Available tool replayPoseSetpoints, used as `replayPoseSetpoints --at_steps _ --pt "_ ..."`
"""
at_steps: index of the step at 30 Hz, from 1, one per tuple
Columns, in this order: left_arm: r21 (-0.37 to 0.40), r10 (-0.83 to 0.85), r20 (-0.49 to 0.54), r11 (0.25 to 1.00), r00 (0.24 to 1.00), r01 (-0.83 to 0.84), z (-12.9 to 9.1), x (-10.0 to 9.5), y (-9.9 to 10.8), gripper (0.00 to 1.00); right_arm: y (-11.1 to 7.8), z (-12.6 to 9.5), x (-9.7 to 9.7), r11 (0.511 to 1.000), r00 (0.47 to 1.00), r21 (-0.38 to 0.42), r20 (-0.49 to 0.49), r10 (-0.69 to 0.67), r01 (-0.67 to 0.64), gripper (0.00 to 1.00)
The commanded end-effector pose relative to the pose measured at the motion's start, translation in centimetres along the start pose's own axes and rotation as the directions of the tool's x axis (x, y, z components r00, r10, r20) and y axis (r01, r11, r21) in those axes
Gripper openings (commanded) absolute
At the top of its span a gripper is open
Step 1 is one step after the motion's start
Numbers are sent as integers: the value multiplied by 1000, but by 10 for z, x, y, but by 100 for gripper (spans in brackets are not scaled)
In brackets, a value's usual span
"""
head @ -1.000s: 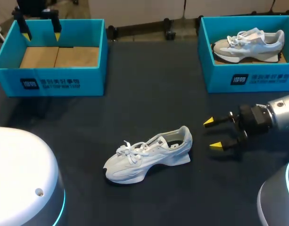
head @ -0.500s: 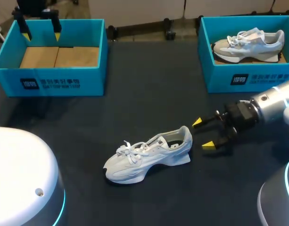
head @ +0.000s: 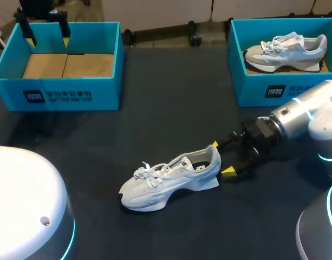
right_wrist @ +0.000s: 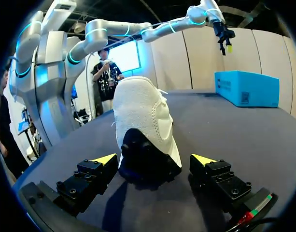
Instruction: Take the shoe out of the shoebox, open the shoe tongue, remove and reinsert the insole, then place the shoe into the shoebox
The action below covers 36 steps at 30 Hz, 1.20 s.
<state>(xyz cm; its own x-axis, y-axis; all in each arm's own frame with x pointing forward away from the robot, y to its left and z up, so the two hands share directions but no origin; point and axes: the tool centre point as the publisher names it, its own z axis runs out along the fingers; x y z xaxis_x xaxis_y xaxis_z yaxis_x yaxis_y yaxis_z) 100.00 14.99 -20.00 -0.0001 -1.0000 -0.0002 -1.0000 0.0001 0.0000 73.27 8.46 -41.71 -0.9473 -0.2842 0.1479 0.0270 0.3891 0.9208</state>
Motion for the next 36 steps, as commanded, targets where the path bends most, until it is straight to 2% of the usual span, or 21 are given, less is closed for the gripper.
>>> replayPoseSetpoints --at_steps 1,11,18,36 --pt "0 0 0 1000 1000 0 0 0 0 100 1 1 4 1000 1000 -3 11 -4 4 100" --pt "0 0 0 1000 1000 0 0 0 0 100 7 9 11 999 1000 -20 11 -29 29 100" --pt "0 0 0 1000 1000 0 0 0 0 100 15 16 8 999 999 -16 5 -42 42 100" --pt "0 0 0 1000 1000 0 0 0 0 100 20 33 11 998 998 -28 -2 -63 63 100"
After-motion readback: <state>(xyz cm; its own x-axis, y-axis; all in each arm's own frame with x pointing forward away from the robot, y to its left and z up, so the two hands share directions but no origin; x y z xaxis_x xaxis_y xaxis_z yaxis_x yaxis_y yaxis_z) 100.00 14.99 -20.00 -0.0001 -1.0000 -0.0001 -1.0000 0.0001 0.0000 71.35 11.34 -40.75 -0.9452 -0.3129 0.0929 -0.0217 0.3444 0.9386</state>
